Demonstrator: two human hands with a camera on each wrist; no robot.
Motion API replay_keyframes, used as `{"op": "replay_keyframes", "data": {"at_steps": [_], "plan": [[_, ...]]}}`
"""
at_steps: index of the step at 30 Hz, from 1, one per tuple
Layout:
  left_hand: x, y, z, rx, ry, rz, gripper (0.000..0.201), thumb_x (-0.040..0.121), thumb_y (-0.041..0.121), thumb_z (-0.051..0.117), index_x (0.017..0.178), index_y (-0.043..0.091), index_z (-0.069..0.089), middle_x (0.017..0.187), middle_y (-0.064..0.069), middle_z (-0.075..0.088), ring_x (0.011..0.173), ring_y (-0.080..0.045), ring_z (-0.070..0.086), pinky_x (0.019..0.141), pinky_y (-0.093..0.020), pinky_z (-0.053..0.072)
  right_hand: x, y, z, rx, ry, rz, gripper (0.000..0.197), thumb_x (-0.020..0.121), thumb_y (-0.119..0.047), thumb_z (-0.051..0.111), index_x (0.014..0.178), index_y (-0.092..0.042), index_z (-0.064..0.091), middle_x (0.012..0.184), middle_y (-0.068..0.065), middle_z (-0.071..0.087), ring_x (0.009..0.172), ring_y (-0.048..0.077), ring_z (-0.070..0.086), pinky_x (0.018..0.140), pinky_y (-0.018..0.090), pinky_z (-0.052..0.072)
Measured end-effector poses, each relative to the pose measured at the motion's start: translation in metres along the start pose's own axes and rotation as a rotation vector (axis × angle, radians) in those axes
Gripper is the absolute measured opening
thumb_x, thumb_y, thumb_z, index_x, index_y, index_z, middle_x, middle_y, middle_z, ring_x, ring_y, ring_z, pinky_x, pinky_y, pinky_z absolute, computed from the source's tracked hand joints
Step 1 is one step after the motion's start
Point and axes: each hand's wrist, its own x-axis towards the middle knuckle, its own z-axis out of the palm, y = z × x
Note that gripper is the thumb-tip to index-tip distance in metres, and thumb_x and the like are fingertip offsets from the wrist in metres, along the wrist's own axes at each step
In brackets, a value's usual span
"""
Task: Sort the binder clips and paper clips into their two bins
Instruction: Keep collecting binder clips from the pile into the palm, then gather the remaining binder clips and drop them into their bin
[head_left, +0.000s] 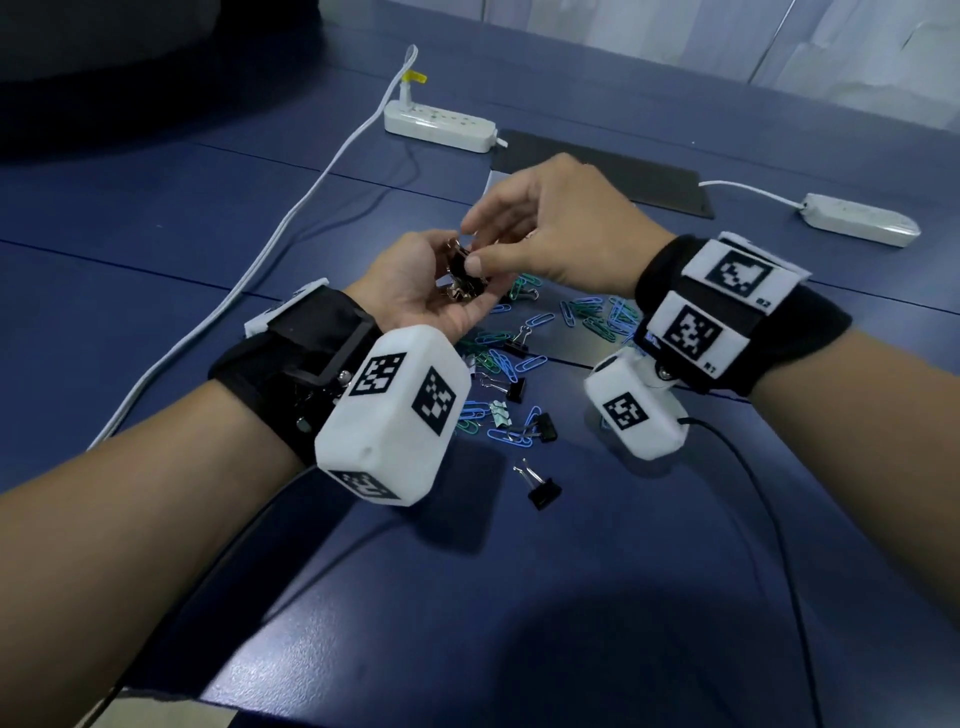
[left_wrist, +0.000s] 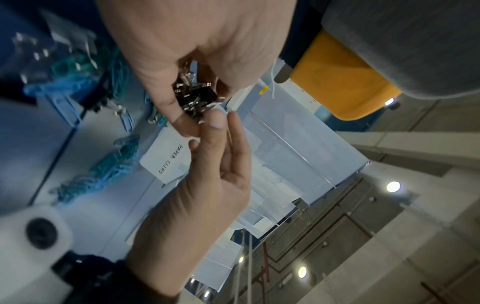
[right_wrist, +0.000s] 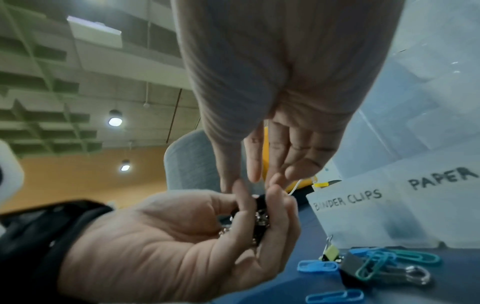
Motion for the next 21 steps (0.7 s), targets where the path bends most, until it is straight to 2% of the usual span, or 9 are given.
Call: {"op": "replay_keyframes", "data": {"at_steps": [2, 5, 10, 12, 14, 16, 18, 19, 21], "plan": [[0.001, -0.001, 0.007, -0.028, -0.003, -0.023, 0.014, 0.097, 0.011, 0.044, 0.098, 0.001, 0.053, 0.101, -0.019, 0.054, 0.074, -0.025, 0.058, 0.046, -0.023, 0.056, -0.002, 0.005, -0.007, 0.025, 0.086, 0.014, 0.030, 0.073, -0.038, 0.075, 0.095, -0.018, 0.074, 0.085, -0.001, 0.075, 0.078, 0.009, 0.071, 0.082, 0.029, 0.057], [0.004, 0.000, 0.017, 0.030, 0.031, -0.010, 0.028, 0.097, 0.020, 0.049, 0.077, 0.001, 0.053, 0.085, -0.016, 0.052, 0.068, -0.020, 0.054, 0.039, -0.018, 0.051, -0.014, 0.021, -0.023, 0.073, 0.247, 0.060, 0.022, 0.079, -0.039, 0.068, 0.090, -0.020, 0.073, 0.082, -0.003, 0.074, 0.072, 0.009, 0.068, 0.078, 0.033, 0.058], [0.016, 0.026, 0.041, 0.237, 0.064, 0.067, 0.030, 0.088, 0.031, 0.064, 0.078, 0.005, 0.053, 0.086, -0.013, 0.053, 0.068, -0.015, 0.056, 0.049, -0.014, 0.052, -0.042, 0.047, -0.040, 0.019, 0.279, 0.165, 0.021, 0.083, -0.034, 0.065, 0.085, -0.016, 0.073, 0.080, 0.006, 0.074, 0.069, 0.018, 0.069, 0.077, 0.034, 0.056], [0.024, 0.039, 0.056, 0.324, 0.038, 0.108, 0.029, 0.088, 0.028, 0.065, 0.073, 0.005, 0.055, 0.075, -0.013, 0.059, 0.070, -0.016, 0.057, 0.050, -0.014, 0.052, -0.053, 0.053, -0.041, 0.001, 0.255, 0.181, 0.019, 0.083, -0.033, 0.066, 0.085, -0.016, 0.074, 0.076, 0.004, 0.073, 0.068, 0.016, 0.068, 0.076, 0.028, 0.053], [0.037, 0.049, 0.073, 0.447, 0.027, 0.117, 0.026, 0.089, 0.024, 0.064, 0.072, 0.007, 0.055, 0.059, -0.012, 0.062, 0.068, -0.014, 0.058, 0.050, -0.013, 0.050, -0.060, 0.057, -0.041, -0.014, 0.235, 0.189, 0.018, 0.084, -0.033, 0.066, 0.085, -0.017, 0.075, 0.069, -0.004, 0.070, 0.067, 0.011, 0.065, 0.073, 0.023, 0.050], [0.050, 0.054, 0.088, 0.616, 0.036, 0.102, 0.021, 0.092, 0.021, 0.060, 0.078, 0.008, 0.051, 0.055, -0.007, 0.060, 0.066, -0.010, 0.056, 0.049, -0.011, 0.048, -0.065, 0.061, -0.041, -0.043, 0.218, 0.194, 0.017, 0.084, -0.034, 0.066, 0.084, -0.019, 0.074, 0.065, -0.012, 0.066, 0.061, 0.002, 0.059, 0.066, 0.015, 0.045], [0.062, 0.053, 0.097, 0.880, 0.049, 0.129, 0.020, 0.095, 0.018, 0.055, 0.078, 0.010, 0.048, 0.059, -0.002, 0.058, 0.065, -0.007, 0.052, 0.052, -0.010, 0.048, -0.070, 0.063, -0.041, -0.087, 0.191, 0.196, 0.016, 0.084, -0.036, 0.065, 0.082, -0.022, 0.073, 0.064, -0.014, 0.065, 0.058, -0.001, 0.057, 0.061, 0.006, 0.041], [0.068, 0.052, 0.099, 1.084, 0.065, 0.211, 0.018, 0.094, 0.016, 0.056, 0.077, 0.010, 0.051, 0.065, -0.001, 0.058, 0.065, -0.006, 0.052, 0.057, -0.011, 0.050, -0.072, 0.064, -0.041, -0.108, 0.170, 0.199, 0.015, 0.084, -0.036, 0.064, 0.082, -0.023, 0.073, 0.067, -0.013, 0.067, 0.059, -0.001, 0.058, 0.060, 0.004, 0.040], [0.072, 0.047, 0.100, 1.651, 0.123, 0.458, 0.005, 0.086, 0.013, 0.064, 0.083, 0.010, 0.067, 0.074, 0.000, 0.063, 0.065, -0.007, 0.062, 0.069, -0.021, 0.056, -0.076, 0.065, -0.042, -0.141, 0.129, 0.199, 0.015, 0.084, -0.036, 0.064, 0.083, -0.024, 0.074, 0.073, -0.013, 0.070, 0.065, 0.000, 0.061, 0.060, 0.002, 0.040]]}}
